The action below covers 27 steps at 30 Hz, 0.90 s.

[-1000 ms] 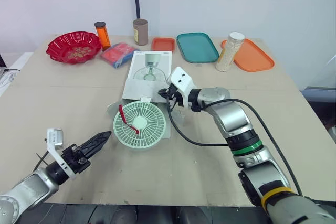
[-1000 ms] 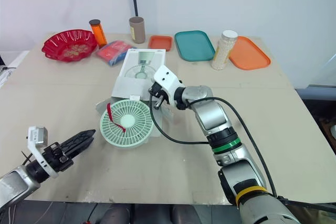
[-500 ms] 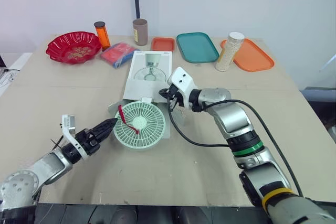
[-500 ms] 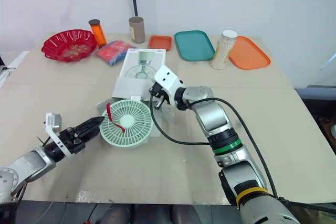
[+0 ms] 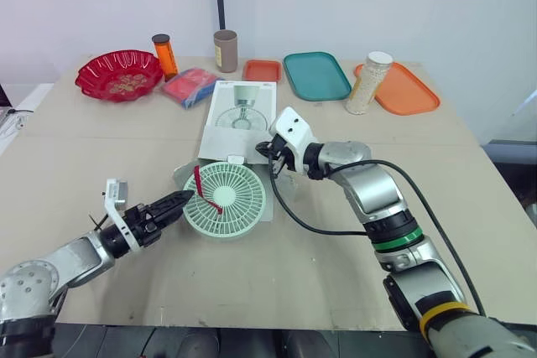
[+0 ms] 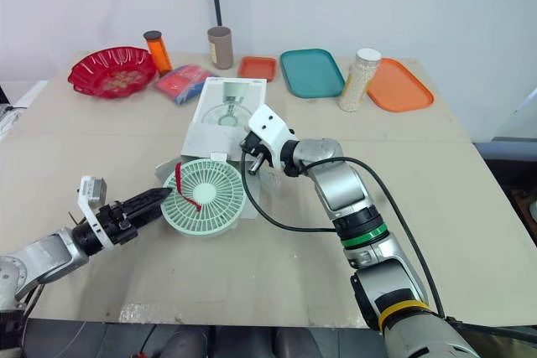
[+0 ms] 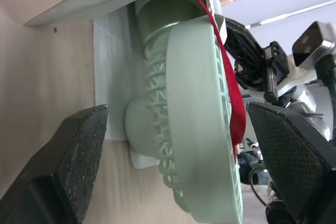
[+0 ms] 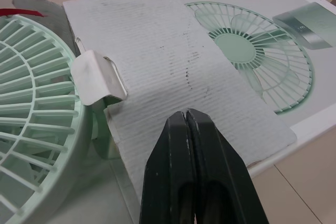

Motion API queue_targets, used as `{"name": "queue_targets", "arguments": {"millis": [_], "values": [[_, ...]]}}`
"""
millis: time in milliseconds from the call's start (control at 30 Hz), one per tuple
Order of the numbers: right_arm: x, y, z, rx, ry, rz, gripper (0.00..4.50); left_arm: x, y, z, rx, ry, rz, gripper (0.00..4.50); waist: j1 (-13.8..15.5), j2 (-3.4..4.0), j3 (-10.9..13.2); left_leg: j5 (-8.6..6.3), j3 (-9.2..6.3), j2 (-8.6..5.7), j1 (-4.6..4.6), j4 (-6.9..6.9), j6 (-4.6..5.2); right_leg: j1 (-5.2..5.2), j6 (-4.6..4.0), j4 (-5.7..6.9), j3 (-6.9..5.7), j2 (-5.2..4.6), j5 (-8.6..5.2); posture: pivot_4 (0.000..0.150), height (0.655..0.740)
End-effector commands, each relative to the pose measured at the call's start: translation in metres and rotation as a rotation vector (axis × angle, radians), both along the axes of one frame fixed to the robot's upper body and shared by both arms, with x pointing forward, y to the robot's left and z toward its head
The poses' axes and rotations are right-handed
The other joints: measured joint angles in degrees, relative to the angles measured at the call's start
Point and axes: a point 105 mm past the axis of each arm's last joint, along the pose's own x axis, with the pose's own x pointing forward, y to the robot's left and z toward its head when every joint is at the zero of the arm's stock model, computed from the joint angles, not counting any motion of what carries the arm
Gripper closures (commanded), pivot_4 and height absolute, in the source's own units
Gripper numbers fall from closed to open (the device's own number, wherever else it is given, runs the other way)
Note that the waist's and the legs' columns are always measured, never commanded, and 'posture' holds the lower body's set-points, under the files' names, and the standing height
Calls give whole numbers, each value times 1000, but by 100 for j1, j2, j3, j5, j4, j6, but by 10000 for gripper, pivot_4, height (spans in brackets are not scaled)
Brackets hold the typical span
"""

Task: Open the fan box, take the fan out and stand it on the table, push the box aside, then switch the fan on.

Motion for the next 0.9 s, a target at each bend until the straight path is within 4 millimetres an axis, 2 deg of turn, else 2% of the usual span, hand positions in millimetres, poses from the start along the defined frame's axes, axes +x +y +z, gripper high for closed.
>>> {"name": "queue_targets", "arguments": {"millis": [33,100,133,167,300,367,600,900], "values": [[-1,-6,-14,-28,40,-25,45000,3,-7,3,-2,-13,-33,276,0,0,0,0,0,0,0,0,0,0,0,0,0,0,0,1500,7400],[-1,-6,-14,-24,42,-28,45000,3,-13,3,-8,-16,-57,276,-1,0,0,0,-1,1,0,0,0,0,0,0,-1,1,0,1500,7400],[-2,-6,-14,-23,44,-29,45000,3,-14,3,-6,-14,-63,5295,-3,0,0,0,-1,1,0,0,0,0,0,0,-1,1,0,1500,7400],[-2,-5,-14,-22,43,-30,45000,3,-15,2,-4,-11,-65,7485,-3,0,0,0,0,1,1,0,0,-1,0,0,0,1,0,1500,7400],[-2,-6,-15,-24,43,-35,45000,4,-13,4,-19,-18,-58,22077,-1,-1,-1,0,-1,2,1,0,0,-1,-1,1,-1,1,1,1500,7400],[-2,-7,-16,-25,43,-37,45000,4,-11,3,-19,-5,-55,25898,-3,-1,-1,0,-1,1,1,1,0,1,-1,1,-1,1,1,1500,7400],[-1,-5,-15,-23,40,-35,45000,-4,-12,-8,-37,52,-40,25898,-8,-1,-1,0,0,2,2,1,0,1,-1,1,0,1,1,1500,7400],[-1,-4,-16,-24,38,-29,45000,-25,-18,-22,-84,134,4,25898,4,-6,-6,0,-1,2,5,2,0,5,-1,1,0,-1,1,1500,7400]]}}
